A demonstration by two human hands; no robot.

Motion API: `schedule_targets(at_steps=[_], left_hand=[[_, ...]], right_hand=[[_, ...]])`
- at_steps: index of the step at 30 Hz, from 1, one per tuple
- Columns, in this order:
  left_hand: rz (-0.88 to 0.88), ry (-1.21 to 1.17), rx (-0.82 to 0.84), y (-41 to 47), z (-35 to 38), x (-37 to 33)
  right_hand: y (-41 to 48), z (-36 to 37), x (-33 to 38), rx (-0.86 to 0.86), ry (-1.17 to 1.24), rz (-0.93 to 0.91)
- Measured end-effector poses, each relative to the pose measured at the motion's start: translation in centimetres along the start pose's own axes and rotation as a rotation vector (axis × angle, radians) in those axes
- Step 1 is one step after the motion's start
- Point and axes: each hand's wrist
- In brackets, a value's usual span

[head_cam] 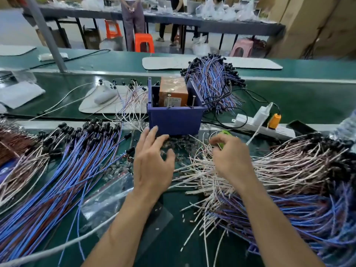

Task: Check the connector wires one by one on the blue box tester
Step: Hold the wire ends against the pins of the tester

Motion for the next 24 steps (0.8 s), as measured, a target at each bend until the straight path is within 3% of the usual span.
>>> schedule_targets(at_steps=[3,8,18,24], left_hand=[[0.095,0.115,0.014,0.0,-0.2,0.5],[0.121,0.246,0.008,-0.5,0.1,0.7],[0.023,0.295,0.026,0.2,1.0,0.6],[0.053,0.297,0.025,0.0,1.1,0.3]], right_hand=[[1.2,-0.8,-1.5,-0.069,-0.186,0.093],[0.1,0.1,-2.8,-0.04,-0.235,0.161],[0.3,0.6,-4.2,-0.077,-0.299,0.109],[-0.2,0.4,-4.0,-0.121,-0.346,0.072]])
Point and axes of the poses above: each hand's wrist, its own y-axis towards the middle knuckle, its own z-axis out of the palm, x = y × z, and after that the axes turned 9 degrees about -x, right-handed
